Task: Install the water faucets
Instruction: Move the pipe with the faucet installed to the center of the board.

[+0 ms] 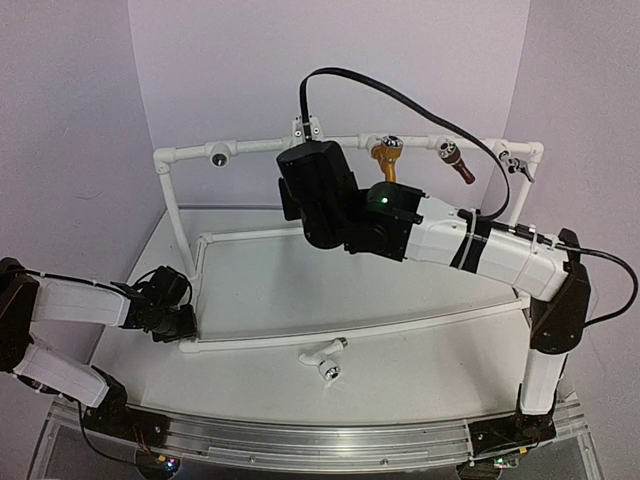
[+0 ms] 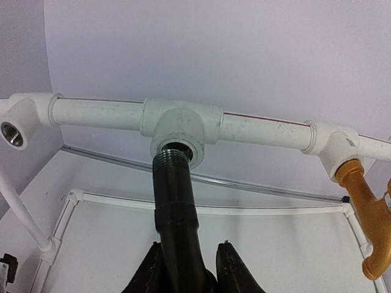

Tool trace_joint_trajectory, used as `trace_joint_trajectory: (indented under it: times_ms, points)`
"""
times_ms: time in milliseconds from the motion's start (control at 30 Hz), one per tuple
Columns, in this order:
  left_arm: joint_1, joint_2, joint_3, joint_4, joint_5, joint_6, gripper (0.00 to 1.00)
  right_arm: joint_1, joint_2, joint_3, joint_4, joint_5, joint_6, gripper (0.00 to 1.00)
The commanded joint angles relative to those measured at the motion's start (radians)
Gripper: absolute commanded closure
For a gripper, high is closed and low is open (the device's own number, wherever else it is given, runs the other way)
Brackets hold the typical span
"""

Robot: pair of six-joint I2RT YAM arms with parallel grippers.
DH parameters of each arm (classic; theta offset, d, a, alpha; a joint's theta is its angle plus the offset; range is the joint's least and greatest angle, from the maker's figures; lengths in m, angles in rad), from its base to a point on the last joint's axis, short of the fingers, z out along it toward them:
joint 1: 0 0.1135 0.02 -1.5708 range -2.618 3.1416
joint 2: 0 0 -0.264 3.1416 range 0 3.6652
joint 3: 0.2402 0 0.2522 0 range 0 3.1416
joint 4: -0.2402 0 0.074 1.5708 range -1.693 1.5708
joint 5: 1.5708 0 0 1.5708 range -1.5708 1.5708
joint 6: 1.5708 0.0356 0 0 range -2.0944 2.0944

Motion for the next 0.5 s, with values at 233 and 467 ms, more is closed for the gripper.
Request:
trace_joint_trajectory:
  times_ms: [233,467]
  points:
    - [-0.021,0.002,0.008,0.148,0.131,-0.054,1.00,-0.056,0.034,0.062,-0.030,-0.069,0.152,1.00]
    - [-0.021,0.001,0.005,0.151,0.142,-0.049,1.00,-0.066,0.066,0.092,-0.030,-0.072,0.179,1.00]
